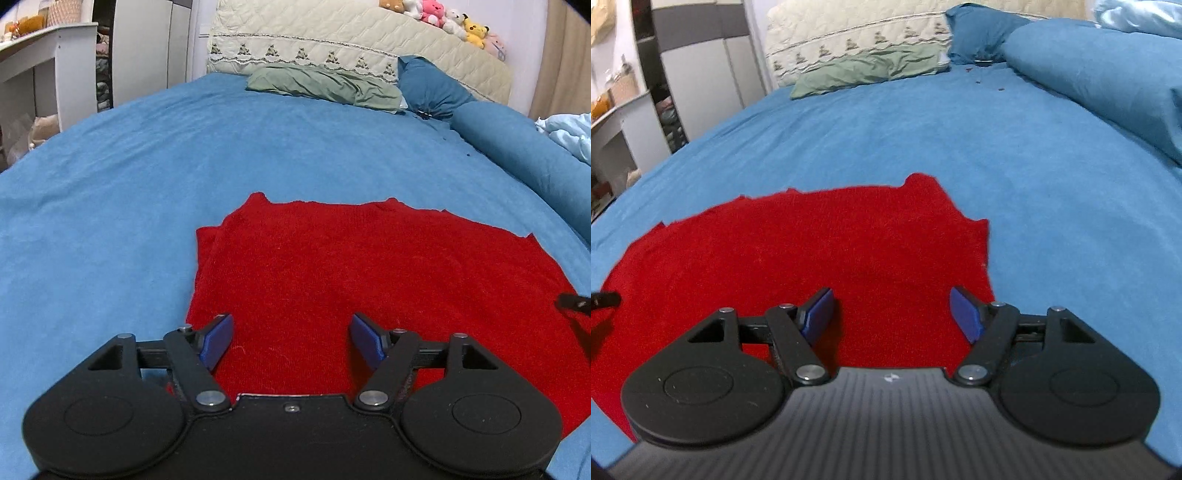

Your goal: Fold small clothes

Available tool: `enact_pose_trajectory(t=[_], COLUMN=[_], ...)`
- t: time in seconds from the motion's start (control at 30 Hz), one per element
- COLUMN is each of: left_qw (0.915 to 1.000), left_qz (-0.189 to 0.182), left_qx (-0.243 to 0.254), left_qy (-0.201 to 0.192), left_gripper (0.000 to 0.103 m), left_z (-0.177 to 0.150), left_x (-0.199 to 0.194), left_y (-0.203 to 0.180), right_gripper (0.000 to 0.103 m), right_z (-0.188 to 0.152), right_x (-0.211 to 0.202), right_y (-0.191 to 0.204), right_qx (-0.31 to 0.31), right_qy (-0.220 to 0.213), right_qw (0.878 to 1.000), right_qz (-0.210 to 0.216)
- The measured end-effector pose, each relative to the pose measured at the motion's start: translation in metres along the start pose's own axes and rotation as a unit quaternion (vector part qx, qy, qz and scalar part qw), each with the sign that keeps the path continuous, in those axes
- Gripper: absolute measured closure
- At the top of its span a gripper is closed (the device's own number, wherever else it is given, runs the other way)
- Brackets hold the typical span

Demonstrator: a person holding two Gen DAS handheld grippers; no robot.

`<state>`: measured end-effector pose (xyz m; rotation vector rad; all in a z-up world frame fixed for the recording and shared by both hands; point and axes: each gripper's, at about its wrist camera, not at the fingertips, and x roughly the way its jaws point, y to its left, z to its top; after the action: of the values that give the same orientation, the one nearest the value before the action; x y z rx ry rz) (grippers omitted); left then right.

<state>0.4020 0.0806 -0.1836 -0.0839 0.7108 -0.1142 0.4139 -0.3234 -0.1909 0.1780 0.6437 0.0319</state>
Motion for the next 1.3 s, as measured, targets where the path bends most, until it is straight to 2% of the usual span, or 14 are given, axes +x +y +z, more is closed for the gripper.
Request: enact_pose_trajectory(t=[0.1,0.13,0.2,0.3,0.43,0.6,0.67,0.73,0.9,1.0,1.07,1.1,1.2,1.3], left_qw=[0.9997,0.9993,0.998,0.9977,0.9974,0.9985,0.9984,0.9982,0.9968,0.9969,0.997,0.997,0.9962,0.9967], left_qz=[0.007,0.007,-0.006,-0.032,-0.057,-0.049,-0.046,-0.045,-0.023,-0.02,-0.023,-0.025,-0.031,-0.05], left_qx=[0.01,0.015,0.03,0.041,0.032,0.024,0.023,0.026,0.062,0.052,0.046,0.048,0.059,0.041], left_qy=[-0.02,-0.034,-0.055,-0.043,-0.031,0.005,0.022,0.03,0.045,0.055,0.057,0.055,0.056,0.05], left_gripper=[0.003,0.0,0.0,0.0,0.0,0.0,0.0,0.0,0.0,0.0,0.0,0.0,0.0,0.0], left_z=[0.003,0.005,0.008,0.013,0.01,0.0,-0.002,-0.005,-0.01,-0.009,-0.008,-0.008,-0.006,0.004], left_x=[-0.02,-0.026,-0.041,-0.043,-0.025,0.007,0.014,0.02,0.027,0.028,0.03,0.031,0.028,0.012], left_y=[-0.012,-0.019,-0.038,-0.065,-0.089,-0.096,-0.096,-0.095,-0.103,-0.103,-0.101,-0.1,-0.099,-0.083], right_gripper=[0.014,0.012,0.009,0.009,0.01,0.012,0.019,0.021,0.034,0.055,0.074,0.078,0.08,0.081], right_z=[0.006,0.006,0.003,-0.013,-0.039,-0.055,-0.058,-0.059,-0.064,-0.064,-0.062,-0.061,-0.051,-0.027], right_x=[-0.045,-0.061,-0.084,-0.102,-0.103,-0.091,-0.084,-0.074,-0.066,-0.068,-0.07,-0.072,-0.081,-0.1], right_y=[0.004,0.003,-0.002,-0.013,-0.025,-0.023,-0.02,-0.015,-0.007,-0.006,-0.007,-0.009,-0.021,-0.021], right_qx=[0.009,0.009,0.009,0.021,0.051,0.054,0.047,0.039,0.031,0.036,0.048,0.06,0.129,0.185], right_qy=[-0.028,-0.034,-0.035,-0.026,-0.013,-0.02,-0.024,-0.024,-0.02,-0.014,-0.013,-0.014,-0.023,-0.061], right_qw=[1.0,0.999,0.998,0.996,0.995,0.995,0.996,0.996,0.997,0.997,0.997,0.997,0.991,0.98], right_qz=[-0.008,-0.021,-0.057,-0.077,-0.081,-0.078,-0.073,-0.072,-0.072,-0.061,-0.058,-0.056,-0.027,0.039])
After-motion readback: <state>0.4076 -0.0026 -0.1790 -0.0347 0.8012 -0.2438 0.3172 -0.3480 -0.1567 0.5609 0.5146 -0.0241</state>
